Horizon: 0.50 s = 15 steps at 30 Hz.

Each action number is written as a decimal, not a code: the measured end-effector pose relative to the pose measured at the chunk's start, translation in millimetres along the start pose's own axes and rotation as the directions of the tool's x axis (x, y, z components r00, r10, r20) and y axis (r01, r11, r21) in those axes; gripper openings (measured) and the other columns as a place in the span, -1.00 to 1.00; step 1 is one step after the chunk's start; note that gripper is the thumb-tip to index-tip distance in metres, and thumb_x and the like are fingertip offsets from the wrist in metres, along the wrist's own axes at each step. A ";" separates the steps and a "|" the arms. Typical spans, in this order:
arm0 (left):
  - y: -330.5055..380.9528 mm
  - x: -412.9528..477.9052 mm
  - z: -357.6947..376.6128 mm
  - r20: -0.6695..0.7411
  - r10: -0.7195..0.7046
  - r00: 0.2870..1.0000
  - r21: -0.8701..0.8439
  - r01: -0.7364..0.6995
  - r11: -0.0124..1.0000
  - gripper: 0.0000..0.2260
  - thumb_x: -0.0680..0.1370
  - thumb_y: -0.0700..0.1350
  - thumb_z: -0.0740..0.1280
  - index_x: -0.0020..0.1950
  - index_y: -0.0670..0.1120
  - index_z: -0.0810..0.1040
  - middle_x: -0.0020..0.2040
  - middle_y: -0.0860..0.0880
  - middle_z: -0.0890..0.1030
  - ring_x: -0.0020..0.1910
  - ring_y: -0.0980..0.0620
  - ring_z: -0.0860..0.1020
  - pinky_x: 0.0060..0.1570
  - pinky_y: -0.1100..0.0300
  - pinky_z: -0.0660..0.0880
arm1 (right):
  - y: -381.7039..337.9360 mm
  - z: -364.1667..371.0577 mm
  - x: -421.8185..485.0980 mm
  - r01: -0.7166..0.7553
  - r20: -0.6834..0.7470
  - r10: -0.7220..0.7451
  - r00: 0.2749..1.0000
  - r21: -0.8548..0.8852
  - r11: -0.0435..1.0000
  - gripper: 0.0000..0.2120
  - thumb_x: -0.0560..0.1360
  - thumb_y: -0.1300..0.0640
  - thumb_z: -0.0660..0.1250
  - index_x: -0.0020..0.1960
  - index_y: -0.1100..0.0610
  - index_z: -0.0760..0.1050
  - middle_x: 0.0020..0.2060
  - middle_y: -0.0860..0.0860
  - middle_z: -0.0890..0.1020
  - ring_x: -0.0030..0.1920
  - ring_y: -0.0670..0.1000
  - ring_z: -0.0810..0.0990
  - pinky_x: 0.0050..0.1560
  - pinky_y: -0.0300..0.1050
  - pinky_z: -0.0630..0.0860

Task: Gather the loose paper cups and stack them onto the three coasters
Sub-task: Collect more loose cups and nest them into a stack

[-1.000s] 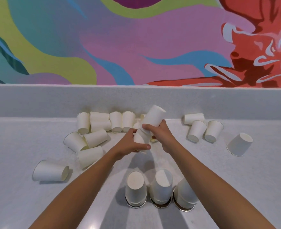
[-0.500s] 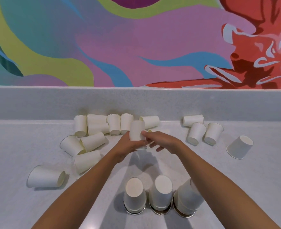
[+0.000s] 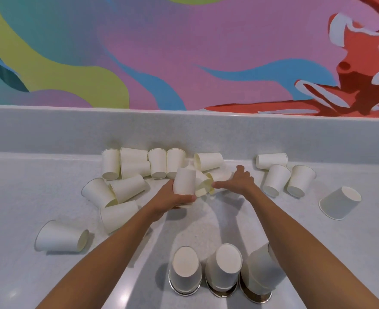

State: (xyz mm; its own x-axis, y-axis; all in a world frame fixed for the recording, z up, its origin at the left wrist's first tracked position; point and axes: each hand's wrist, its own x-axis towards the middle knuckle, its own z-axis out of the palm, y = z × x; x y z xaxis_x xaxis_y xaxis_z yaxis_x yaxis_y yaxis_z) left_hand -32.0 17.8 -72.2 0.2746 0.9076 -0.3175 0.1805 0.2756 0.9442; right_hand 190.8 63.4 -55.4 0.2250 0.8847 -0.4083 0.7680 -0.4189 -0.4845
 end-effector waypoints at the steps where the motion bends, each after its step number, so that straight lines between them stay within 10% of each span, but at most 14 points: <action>1: -1.0 0.5 0.0 -0.001 -0.005 1.000 -0.003 0.005 1.000 -0.57 0.28 -0.03 0.49 0.07 0.12 0.41 0.07 -0.01 0.54 0.01 0.07 0.55 -0.02 0.12 0.59 | -0.5 1.6 2.0 -0.001 0.013 0.001 1.000 -0.010 1.000 0.12 0.24 -0.29 0.51 0.51 0.18 -0.01 0.43 0.19 0.23 0.44 0.22 0.21 0.35 0.14 0.28; 15: -7.0 1.7 3.0 -0.005 -0.018 1.000 0.027 0.018 0.999 -0.34 0.27 0.00 0.52 0.30 -0.01 0.35 0.17 -0.07 0.51 0.11 -0.01 0.55 -0.07 0.16 0.60 | -7.1 18.9 -3.1 0.033 -0.030 -0.035 0.999 -0.070 0.997 0.07 0.25 -0.32 0.49 0.48 0.16 0.04 0.40 0.17 0.26 0.41 0.21 0.25 0.31 0.12 0.31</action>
State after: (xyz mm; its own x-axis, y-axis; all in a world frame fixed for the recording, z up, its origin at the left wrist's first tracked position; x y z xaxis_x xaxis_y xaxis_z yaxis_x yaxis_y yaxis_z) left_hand -30.0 16.4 -79.5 0.2663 0.9041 -0.3341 0.2112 0.2835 0.9354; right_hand 173.4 59.8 -65.3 0.2156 0.9045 -0.3679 0.8148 -0.3743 -0.4427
